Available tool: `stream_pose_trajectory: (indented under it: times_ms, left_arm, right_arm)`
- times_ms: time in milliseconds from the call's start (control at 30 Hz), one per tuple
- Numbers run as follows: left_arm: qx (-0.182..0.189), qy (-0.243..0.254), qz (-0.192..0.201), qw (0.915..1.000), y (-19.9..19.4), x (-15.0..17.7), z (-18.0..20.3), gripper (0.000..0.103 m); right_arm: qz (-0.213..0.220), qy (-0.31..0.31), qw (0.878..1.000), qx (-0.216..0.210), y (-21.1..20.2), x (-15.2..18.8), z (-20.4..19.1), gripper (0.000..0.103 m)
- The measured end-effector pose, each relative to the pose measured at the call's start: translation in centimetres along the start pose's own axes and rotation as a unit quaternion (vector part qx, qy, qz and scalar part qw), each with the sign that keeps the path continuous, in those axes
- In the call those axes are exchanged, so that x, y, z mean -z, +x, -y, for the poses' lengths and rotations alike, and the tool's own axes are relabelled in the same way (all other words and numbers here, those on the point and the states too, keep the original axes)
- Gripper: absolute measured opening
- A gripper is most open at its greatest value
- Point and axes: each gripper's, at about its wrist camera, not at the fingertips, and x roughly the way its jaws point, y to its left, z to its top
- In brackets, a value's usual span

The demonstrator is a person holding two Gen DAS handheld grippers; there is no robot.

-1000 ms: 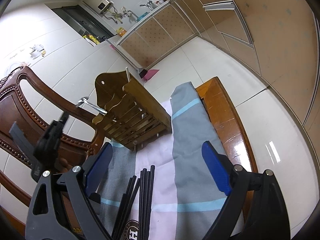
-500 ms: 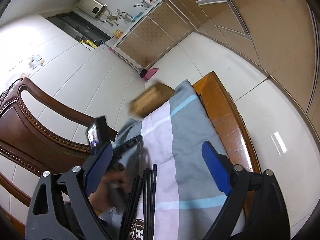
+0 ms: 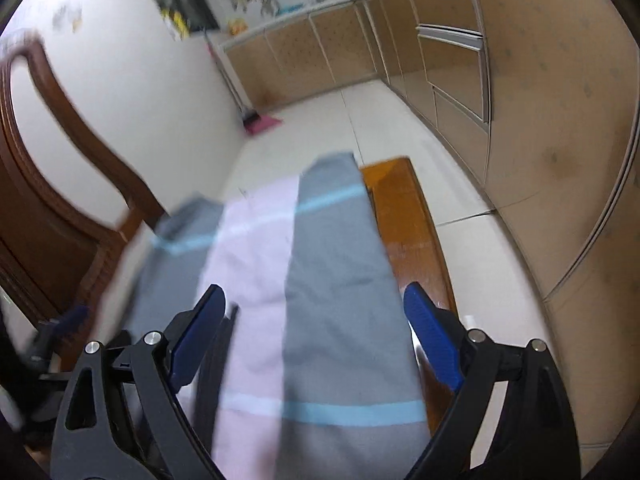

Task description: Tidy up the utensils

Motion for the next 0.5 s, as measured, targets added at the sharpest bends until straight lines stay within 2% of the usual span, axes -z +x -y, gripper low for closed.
stream_pose_trajectory:
  times_ms: [200,333,433,500]
  left_arm:
    - [0.007,-0.050,-0.008,0.9987,3.9,2.3,-1.7,0.099]
    - [0.015,-0.032,-0.014,0.9993,6.1,2.8,-1.7,0.099]
    - [0.024,-0.030,-0.014,0.9992,7.4,2.5,-1.3,0.099]
    - [0.022,-0.023,-0.015,0.9994,8.0,2.3,-1.1,0.099]
  right_arm:
    - [-0.015,-0.051,0.997,0.047,2.3,2.5,-2.1,0.092]
    - [-0.024,-0.081,0.993,0.079,4.0,3.5,-3.1,0.094]
    - [-0.030,-0.068,0.995,0.071,4.4,3.2,-3.3,0.094]
    - [-0.016,-0.078,0.995,0.066,4.4,2.9,-3.8,0.096]
